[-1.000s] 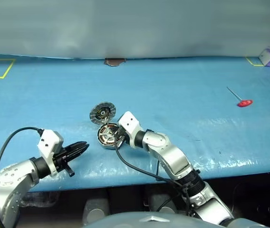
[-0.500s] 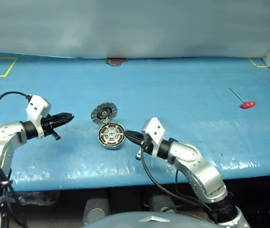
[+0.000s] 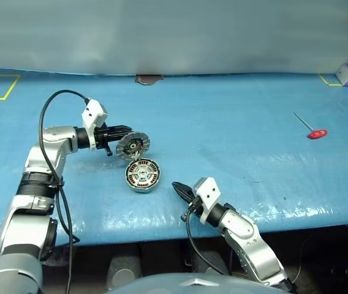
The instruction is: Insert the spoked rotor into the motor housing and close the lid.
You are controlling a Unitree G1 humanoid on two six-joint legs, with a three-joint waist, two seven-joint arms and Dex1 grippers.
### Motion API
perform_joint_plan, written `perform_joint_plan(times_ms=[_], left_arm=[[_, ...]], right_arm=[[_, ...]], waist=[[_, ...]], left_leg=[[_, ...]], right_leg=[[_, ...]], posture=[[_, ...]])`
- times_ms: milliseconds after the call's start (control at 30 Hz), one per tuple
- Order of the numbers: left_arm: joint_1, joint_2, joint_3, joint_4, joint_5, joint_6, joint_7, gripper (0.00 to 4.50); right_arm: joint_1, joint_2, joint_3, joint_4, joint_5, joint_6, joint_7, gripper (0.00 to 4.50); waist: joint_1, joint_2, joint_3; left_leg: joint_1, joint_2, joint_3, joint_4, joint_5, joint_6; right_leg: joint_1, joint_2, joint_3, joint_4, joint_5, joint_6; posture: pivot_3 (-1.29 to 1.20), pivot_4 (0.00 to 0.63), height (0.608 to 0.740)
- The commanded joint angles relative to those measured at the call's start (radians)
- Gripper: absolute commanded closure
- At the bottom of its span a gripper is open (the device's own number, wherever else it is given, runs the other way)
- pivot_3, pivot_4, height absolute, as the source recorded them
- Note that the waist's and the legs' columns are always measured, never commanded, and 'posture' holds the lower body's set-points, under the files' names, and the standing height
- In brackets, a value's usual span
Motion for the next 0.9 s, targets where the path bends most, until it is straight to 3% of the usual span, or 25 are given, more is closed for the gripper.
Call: perform_joint_plan(times_ms=[33, 267, 500, 900], left_arm=[[-0.042, 0.021, -0.039, -0.013, -0.007, 0.052, -0.128, 3.91], [-0.046, 0.059, -0.088, -0.102, -0.041, 0.202, -0.283, 3.91], [0.024, 0.012, -0.118, -0.172, -0.019, 0.212, -0.248, 3.91], [0.104, 0.052, -0.225, -0.229, 0.032, 0.218, -0.282, 3.91]], right_arm=[[-0.010, 0.005, -0.008, -0.023, -0.010, -0.012, -0.016, 4.50], [-0.021, -0.001, -0.003, -0.006, -0.037, 0.004, -0.031, 4.50], [-0.039, 0.009, -0.002, 0.007, -0.043, 0.016, -0.034, 4.50], [-0.029, 0.029, -0.019, -0.005, -0.033, 0.061, -0.071, 4.50]], waist=[[0.000, 0.000, 0.000], [-0.002, 0.000, 0.000], [0.002, 0.000, 0.000], [0.002, 0.000, 0.000]], left_leg=[[0.000, 0.000, 0.000, 0.000, 0.000, 0.000], [0.000, 0.000, -0.001, 0.000, 0.000, 0.000], [0.000, 0.000, -0.001, 0.001, 0.000, 0.000], [0.001, 0.000, -0.001, 0.002, 0.000, 0.000]], right_leg=[[0.000, 0.000, 0.000, 0.000, 0.000, 0.000], [0.000, 0.000, 0.000, 0.000, 0.000, 0.000], [0.001, 0.000, 0.001, 0.000, 0.000, 0.000], [0.001, 0.001, 0.001, 0.001, 0.000, 0.000]], posture=[[0.00, 0.150, 0.740], [0.00, 0.150, 0.740], [0.00, 0.150, 0.740], [0.00, 0.150, 0.740]])
